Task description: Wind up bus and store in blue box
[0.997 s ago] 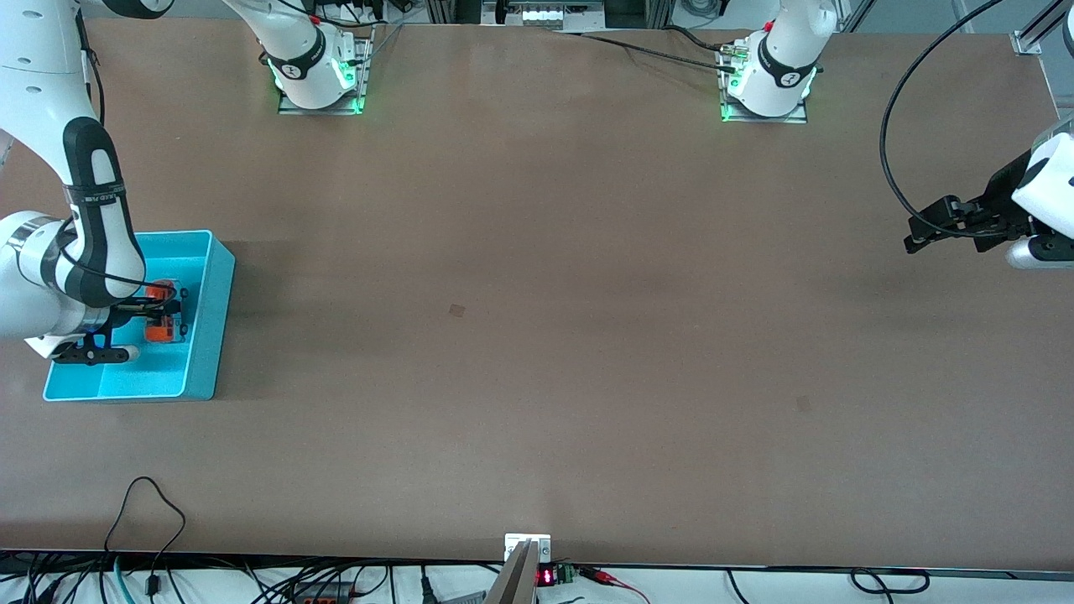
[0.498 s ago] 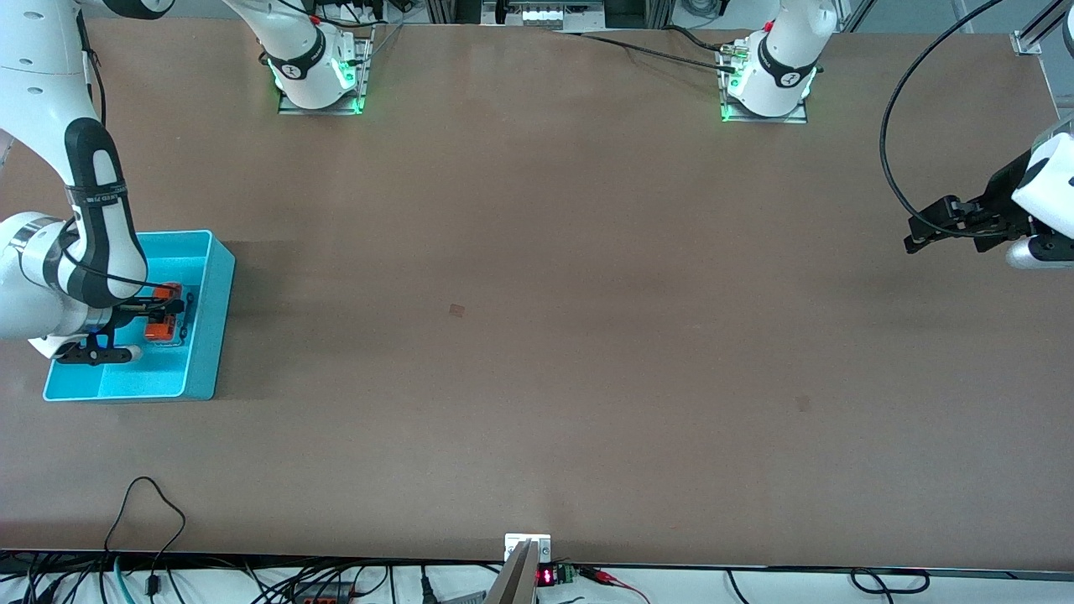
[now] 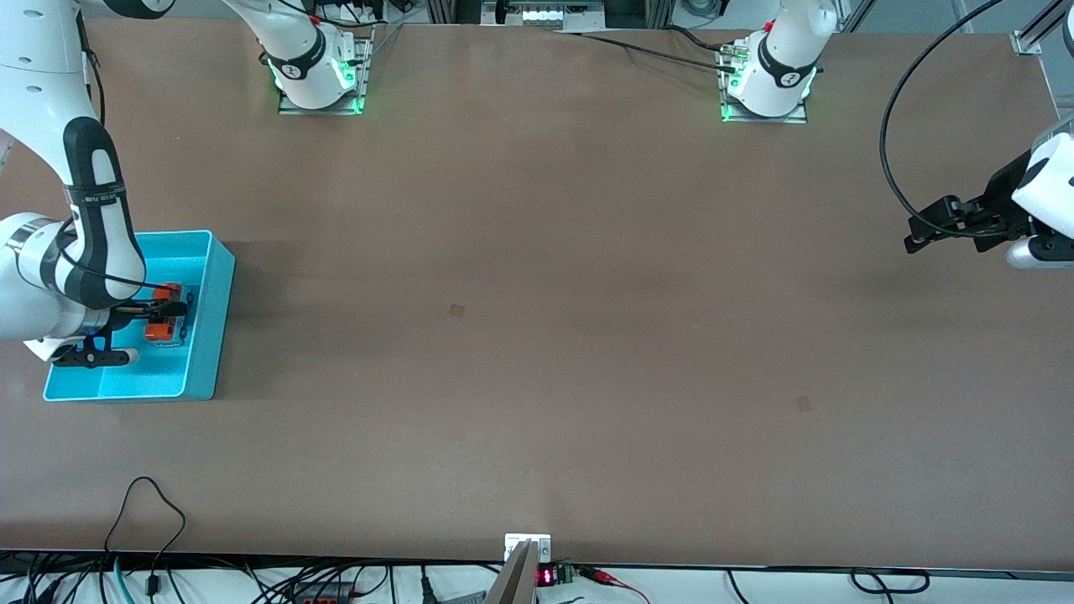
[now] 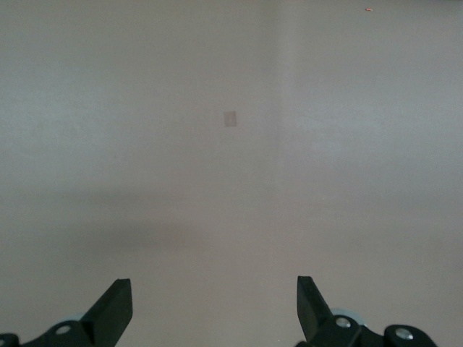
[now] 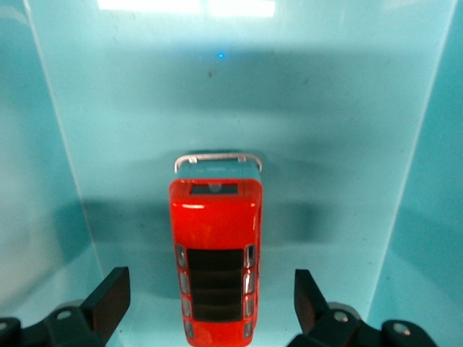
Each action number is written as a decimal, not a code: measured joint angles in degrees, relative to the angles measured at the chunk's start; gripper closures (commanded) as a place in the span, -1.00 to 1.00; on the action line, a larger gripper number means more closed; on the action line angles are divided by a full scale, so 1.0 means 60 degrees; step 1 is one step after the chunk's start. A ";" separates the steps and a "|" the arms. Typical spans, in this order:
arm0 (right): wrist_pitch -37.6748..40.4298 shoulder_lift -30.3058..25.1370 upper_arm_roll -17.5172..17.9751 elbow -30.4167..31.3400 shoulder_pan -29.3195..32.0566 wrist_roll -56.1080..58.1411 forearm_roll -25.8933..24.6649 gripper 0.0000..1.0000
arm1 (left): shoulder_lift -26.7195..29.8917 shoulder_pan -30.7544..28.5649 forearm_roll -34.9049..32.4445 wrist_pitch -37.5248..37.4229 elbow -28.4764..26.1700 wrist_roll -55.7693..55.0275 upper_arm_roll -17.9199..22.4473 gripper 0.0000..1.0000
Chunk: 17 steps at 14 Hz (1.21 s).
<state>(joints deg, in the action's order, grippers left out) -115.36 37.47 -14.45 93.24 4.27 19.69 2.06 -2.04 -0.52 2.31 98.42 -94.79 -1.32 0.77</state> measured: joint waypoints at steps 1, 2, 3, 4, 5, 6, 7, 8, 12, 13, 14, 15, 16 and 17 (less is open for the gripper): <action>0.0361 -0.0091 0.0011 -0.0300 -0.0027 0.0010 -0.0002 -1.00 | 0.0000 0.0000 0.0000 0.0000 0.0000 0.0000 -0.0002 -1.00; 0.1019 -0.0213 0.0021 -0.0714 -0.0064 0.0015 -0.0003 -1.00 | 0.0000 0.0000 0.0000 0.0000 0.0000 0.0000 -0.0007 -1.00; 0.1864 -0.0354 0.0024 -0.1192 -0.0110 0.0015 -0.0003 -1.00 | 0.0000 0.0002 0.0000 0.0000 0.0000 0.0000 -0.0011 -1.00; 0.2760 -0.0521 0.0031 -0.1693 -0.0168 0.0015 -0.0003 -1.00 | 0.0000 0.0008 0.0000 0.0000 0.0000 0.0000 -0.0015 -1.00; 0.3506 -0.0704 0.0035 -0.2132 -0.0249 0.0015 -0.0003 -1.00 | 0.0000 0.0017 0.0000 0.0000 0.0000 0.0000 -0.0022 -1.00; 0.4099 -0.0887 0.0038 -0.2480 -0.0363 0.0015 -0.0003 -1.00 | 0.0000 0.0028 0.0000 0.0000 0.0000 0.0000 -0.0032 -1.00; 0.4516 -0.1077 0.0041 -0.2715 -0.0503 0.0014 -0.0003 -1.00 | 0.0000 0.0037 0.0000 0.0000 -0.0002 0.0000 -0.0041 -1.00; 0.4797 -0.1289 0.0044 -0.2867 -0.0687 0.0014 -0.0003 -1.00 | 0.0000 0.0048 0.0000 0.0000 -0.0004 0.0000 -0.0043 -1.00; 0.5718 -0.2366 0.0067 -0.2758 -0.1535 -0.0033 -0.0004 -1.00 | 0.0000 0.0059 0.0001 -0.0001 -0.0015 0.0000 -0.0044 -1.00; 0.5665 -0.2729 0.0066 -0.2357 -0.1644 -0.0034 -0.0006 -1.00 | 0.0000 0.0059 0.0000 -0.0001 -0.0016 0.0000 -0.0044 -1.00; 0.5345 -0.3173 0.0064 -0.1731 -0.1714 -0.0033 -0.0030 -1.00 | 0.0000 0.0060 0.0000 -0.0001 -0.0016 0.0000 -0.0044 -1.00; 0.4819 -0.3647 0.0067 -0.1016 -0.1783 -0.0022 -0.0110 -1.00 | 0.0000 0.0062 0.0000 -0.0001 -0.0016 0.0000 -0.0044 -1.00; 0.4255 -0.4117 0.0068 -0.0312 -0.1879 -0.0021 -0.0195 -1.00 | 0.0000 0.0063 0.0001 -0.0001 -0.0016 0.0000 -0.0044 -1.00; 0.3682 -0.4547 0.0069 0.0322 -0.1979 -0.0021 -0.0239 -1.00 | 0.0000 0.0063 0.0001 -0.0001 -0.0016 0.0000 -0.0044 -1.00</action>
<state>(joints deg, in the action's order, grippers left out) -93.27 10.19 -14.04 95.17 -7.60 19.57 0.63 -2.04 -0.14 2.31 98.41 -94.88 -1.31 0.50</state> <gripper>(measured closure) 0.000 0.000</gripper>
